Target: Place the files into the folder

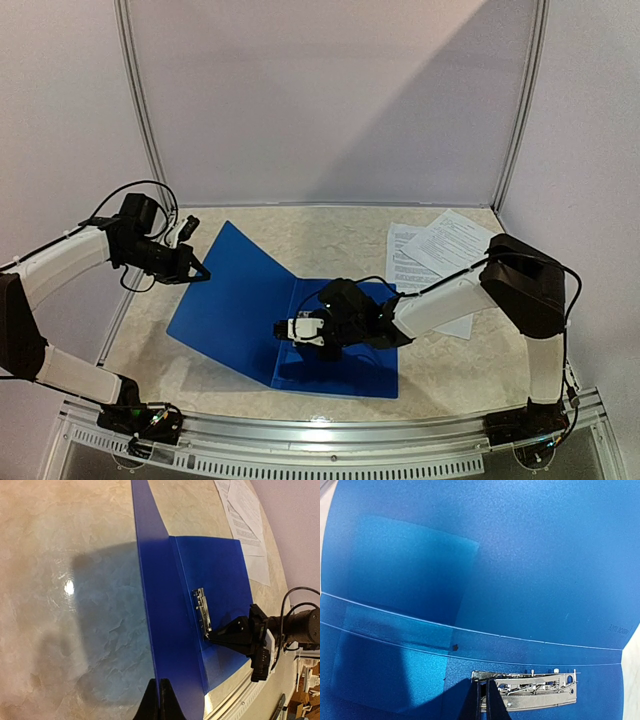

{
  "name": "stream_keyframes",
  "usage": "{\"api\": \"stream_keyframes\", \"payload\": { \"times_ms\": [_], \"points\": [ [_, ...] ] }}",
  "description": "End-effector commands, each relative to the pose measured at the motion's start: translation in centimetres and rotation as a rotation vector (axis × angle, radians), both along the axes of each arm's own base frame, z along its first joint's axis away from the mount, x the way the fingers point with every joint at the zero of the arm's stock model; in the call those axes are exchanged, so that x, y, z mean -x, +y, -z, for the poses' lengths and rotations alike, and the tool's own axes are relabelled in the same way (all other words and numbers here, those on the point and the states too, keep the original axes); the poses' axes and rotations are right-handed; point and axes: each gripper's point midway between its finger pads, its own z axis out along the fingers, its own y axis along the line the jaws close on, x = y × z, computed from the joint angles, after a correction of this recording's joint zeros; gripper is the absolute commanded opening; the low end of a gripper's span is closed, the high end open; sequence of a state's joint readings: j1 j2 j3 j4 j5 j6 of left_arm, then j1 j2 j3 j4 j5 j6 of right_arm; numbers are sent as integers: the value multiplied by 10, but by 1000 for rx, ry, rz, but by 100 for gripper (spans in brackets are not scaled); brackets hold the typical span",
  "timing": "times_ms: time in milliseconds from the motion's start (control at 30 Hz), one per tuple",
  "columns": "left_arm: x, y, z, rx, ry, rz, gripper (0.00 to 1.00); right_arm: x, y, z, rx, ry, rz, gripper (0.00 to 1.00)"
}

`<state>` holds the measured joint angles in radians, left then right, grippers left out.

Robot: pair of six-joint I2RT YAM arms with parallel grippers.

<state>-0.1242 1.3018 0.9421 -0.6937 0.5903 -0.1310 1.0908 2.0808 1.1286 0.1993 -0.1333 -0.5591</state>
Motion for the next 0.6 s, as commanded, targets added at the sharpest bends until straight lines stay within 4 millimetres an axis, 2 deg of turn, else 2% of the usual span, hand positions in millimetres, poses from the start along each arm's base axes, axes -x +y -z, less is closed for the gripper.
{"api": "stream_keyframes", "payload": {
  "times_ms": [0,67,133,367,567],
  "points": [
    [-8,6,-8,-37,-47,-6,0,56,-113,113,485,286,41,0],
    [-8,6,-7,-37,-44,-5,0,53,-110,109,462,294,52,0],
    [-8,6,-7,-36,-45,-4,0,49,-102,96,415,299,68,0],
    [-8,5,-8,-34,-48,-3,0,25,-62,33,224,260,97,0],
    [-7,4,-10,-22,-51,3,0,8,-38,1,147,207,106,0]
  ]
}}
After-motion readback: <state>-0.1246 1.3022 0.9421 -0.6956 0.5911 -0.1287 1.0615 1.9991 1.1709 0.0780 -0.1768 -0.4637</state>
